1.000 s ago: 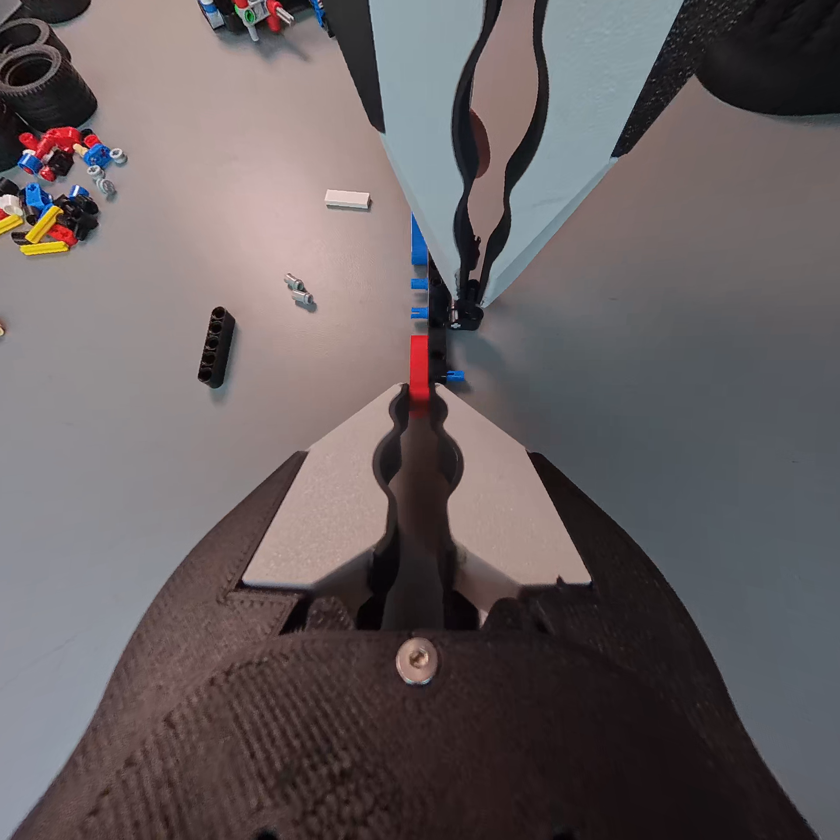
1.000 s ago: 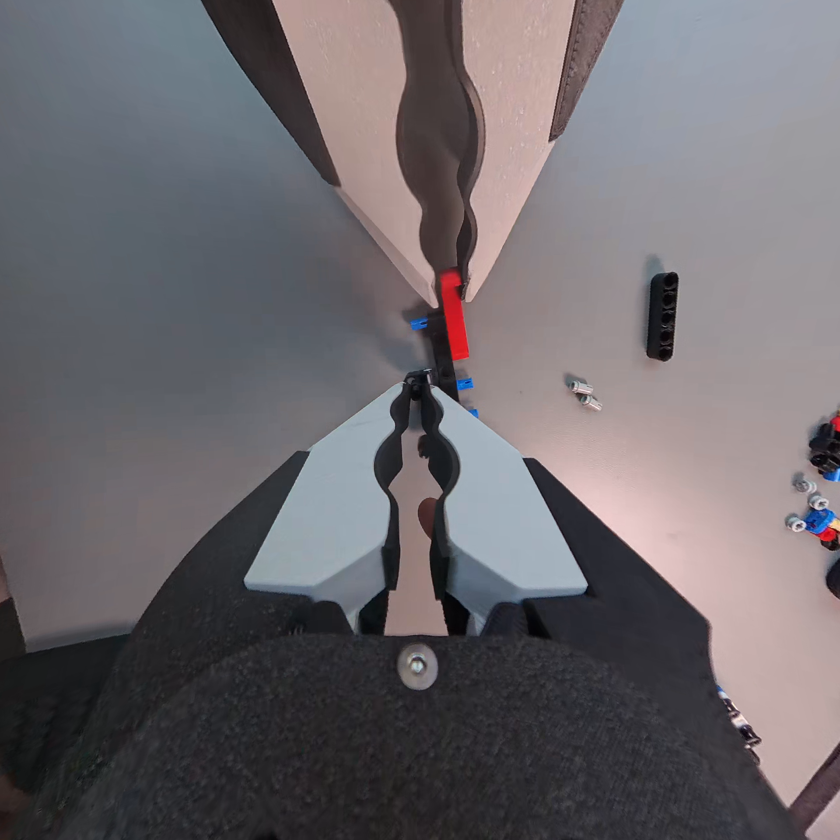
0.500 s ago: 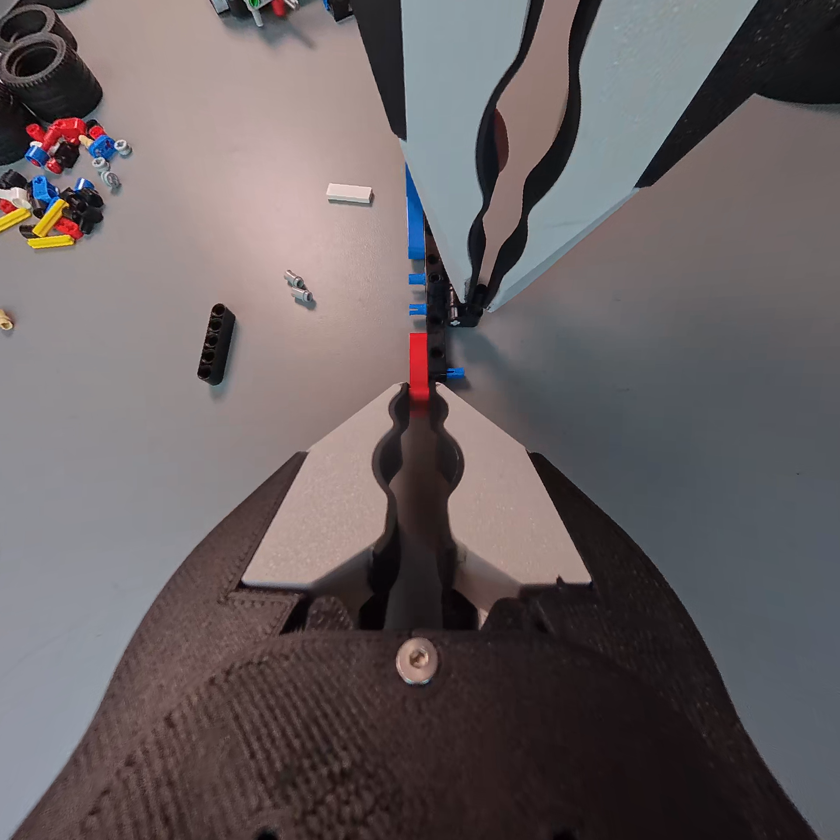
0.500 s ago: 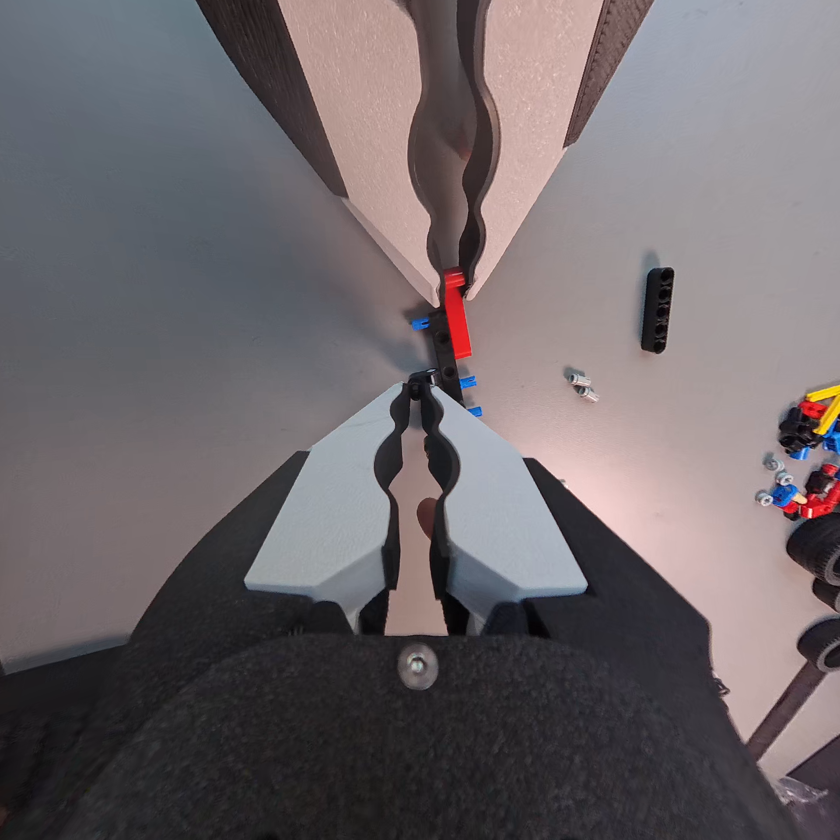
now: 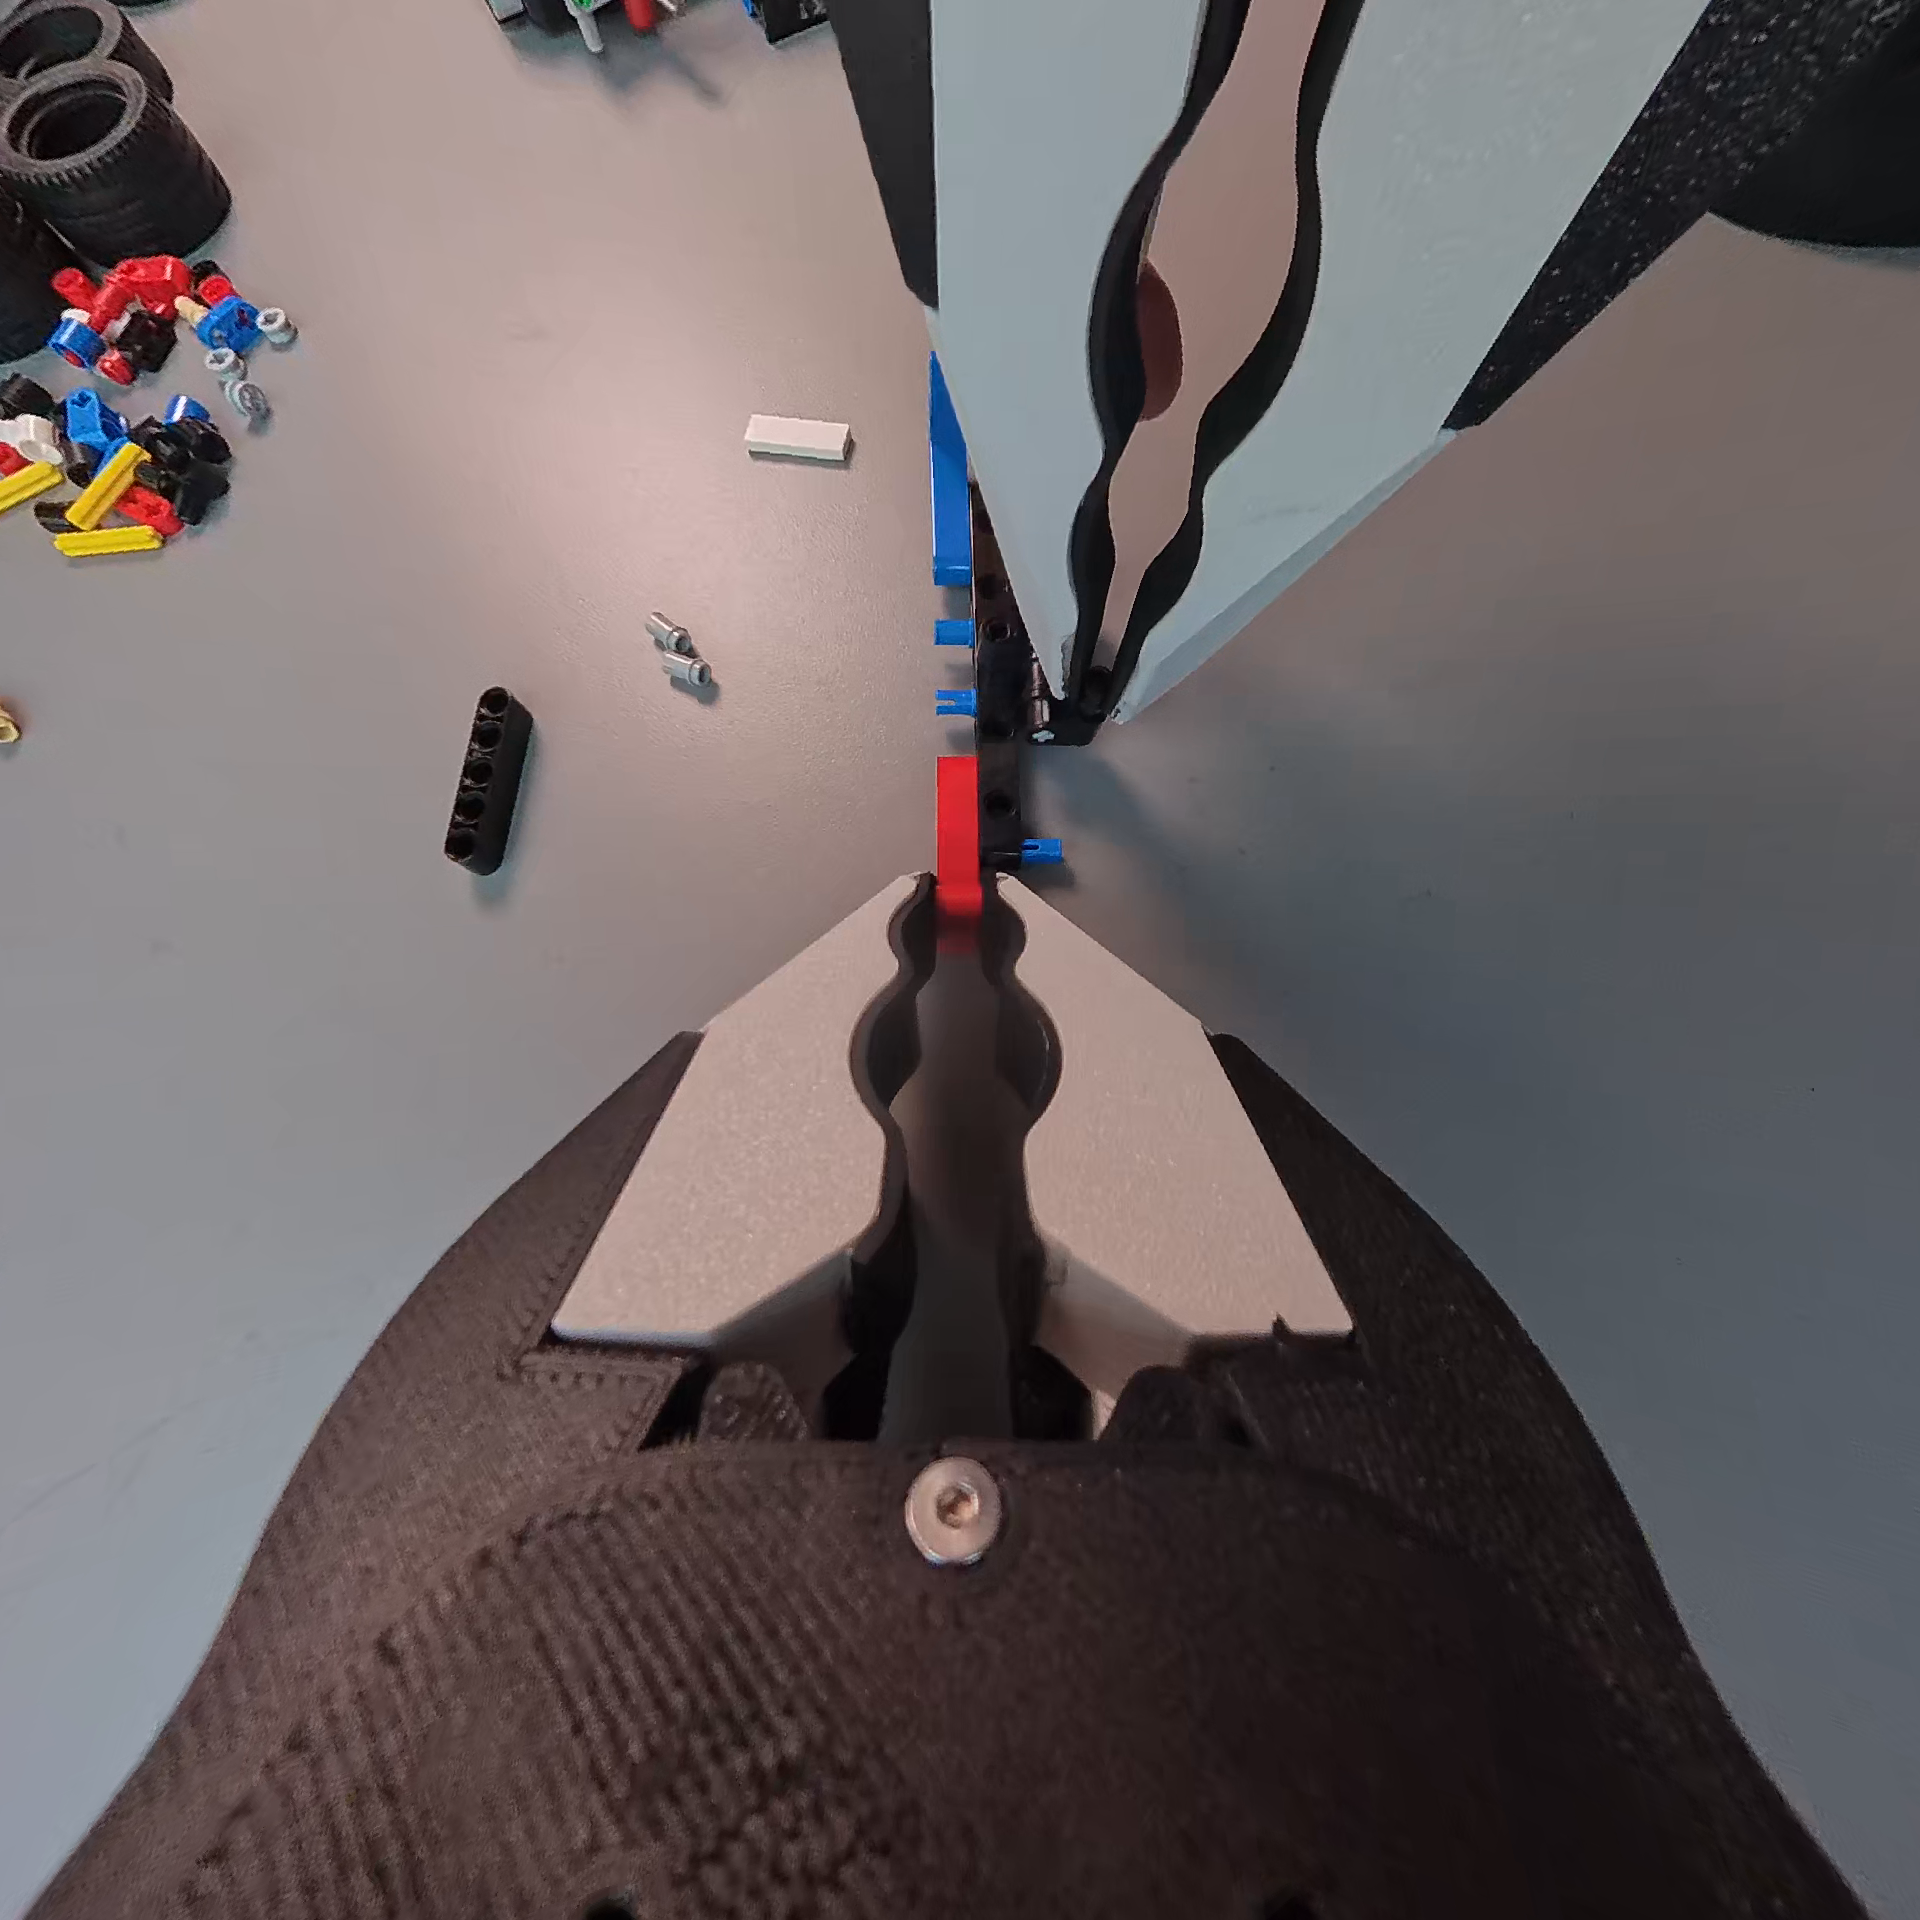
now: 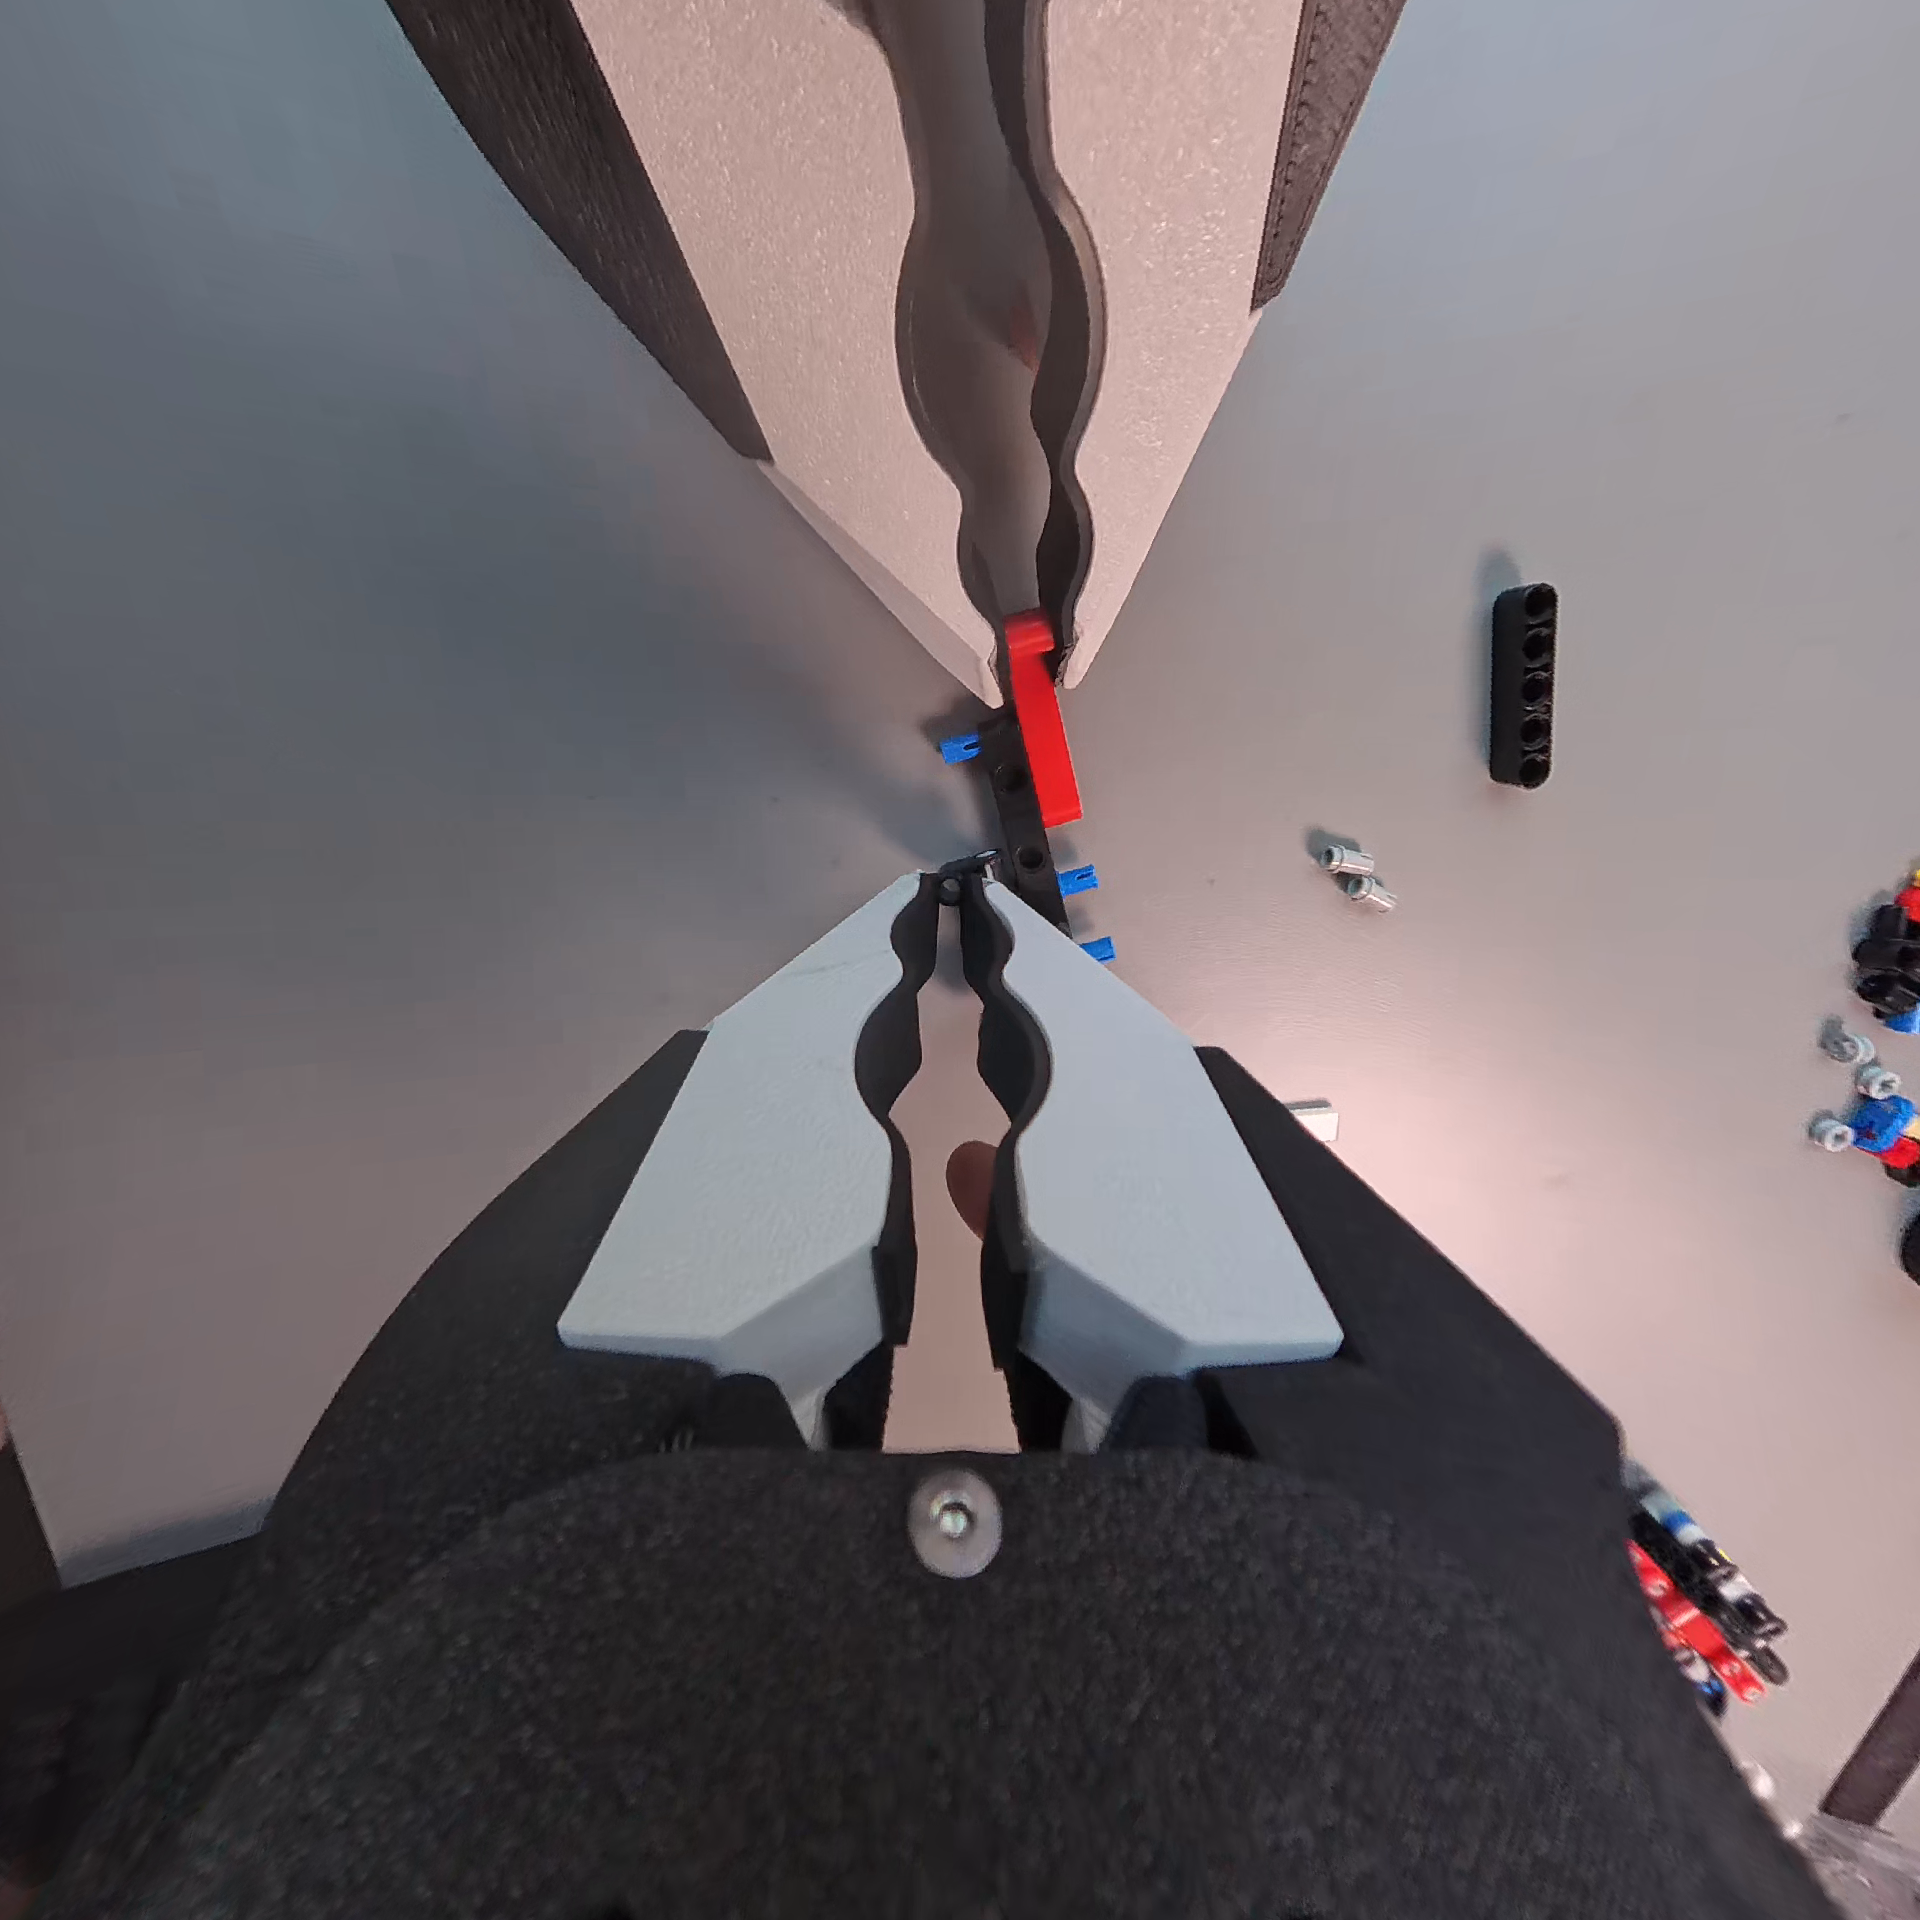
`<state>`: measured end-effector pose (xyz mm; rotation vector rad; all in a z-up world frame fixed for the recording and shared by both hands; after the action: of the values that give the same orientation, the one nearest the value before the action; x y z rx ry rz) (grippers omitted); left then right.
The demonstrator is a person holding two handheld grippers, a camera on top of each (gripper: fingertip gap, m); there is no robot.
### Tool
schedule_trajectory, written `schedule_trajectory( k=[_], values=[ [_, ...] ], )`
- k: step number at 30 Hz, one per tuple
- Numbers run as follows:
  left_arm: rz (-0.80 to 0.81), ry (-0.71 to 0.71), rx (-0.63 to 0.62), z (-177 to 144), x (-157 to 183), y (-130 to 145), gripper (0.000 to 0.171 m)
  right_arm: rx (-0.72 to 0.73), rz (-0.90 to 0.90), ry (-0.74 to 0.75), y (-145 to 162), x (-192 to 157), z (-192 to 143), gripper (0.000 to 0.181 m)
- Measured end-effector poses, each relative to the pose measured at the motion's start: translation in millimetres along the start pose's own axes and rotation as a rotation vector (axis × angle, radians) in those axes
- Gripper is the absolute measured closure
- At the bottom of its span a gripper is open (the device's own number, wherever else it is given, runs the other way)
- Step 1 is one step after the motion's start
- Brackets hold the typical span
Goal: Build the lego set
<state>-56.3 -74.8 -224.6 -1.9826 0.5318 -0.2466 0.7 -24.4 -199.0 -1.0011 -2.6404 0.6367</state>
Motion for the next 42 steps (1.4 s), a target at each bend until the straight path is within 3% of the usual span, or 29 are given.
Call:
schedule_trajectory(
  k=[10, 15, 18, 21, 26, 38, 41, 42],
  values=[
    [-0.013, -0.007, -0.002, 0.5, 0.7, -0.1, 0.165, 0.128, 0.089, 0.081, 10.5, -1.2, 0.0, 0.179],
    [-0.001, -0.01, -0.002, 0.4, 1.3, -0.3, 0.165, 0.041, 0.078, 0.113, 6.2, -2.0, 1.4, 0.179],
    [0.01, -0.022, -0.004, 0.3, 2.2, -0.3, 0.165, 0.063, 0.058, 0.146, 6.6, -3.8, 0.7, 0.178],
    [0.003, -0.016, -0.003, 0.0, 3.3, -0.2, 0.165, 0.131, 0.081, 0.126, 3.5, -9.0, -3.0, 0.166],
    [0.002, -0.013, -0.003, 0.0, 3.3, -0.3, 0.165, 0.145, 0.107, 0.14, 3.8, -7.0, -6.8, 0.179],
    [0.001, -0.016, -0.006, -0.7, 2.2, 0.0, 0.165, 0.103, 0.108, 0.128, 5.1, -5.8, -0.3, 0.179],
    [-0.013, -0.001, -0.002, -1.7, 2.1, 0.6, 0.165, 0.187, 0.061, 0.17, 2.4, -7.8, -6.3, 0.177],
    [-0.01, 0.01, 0.002, -2.1, 2.4, 0.9, 0.165, 0.249, 0.055, 0.172, -0.5, -10.3, -11.3, 0.168]
  ],
)
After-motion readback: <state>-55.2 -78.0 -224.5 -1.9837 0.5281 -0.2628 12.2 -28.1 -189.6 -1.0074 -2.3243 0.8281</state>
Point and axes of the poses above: each gripper's, where its closed fingertips meet, z out along the fingers, y out of its underside, x = y × z across the jaws, the point moved 5 cm from there along -z, back along the fingers, and after that the axes turned 14 degrees about x, right-handed, at the moved point
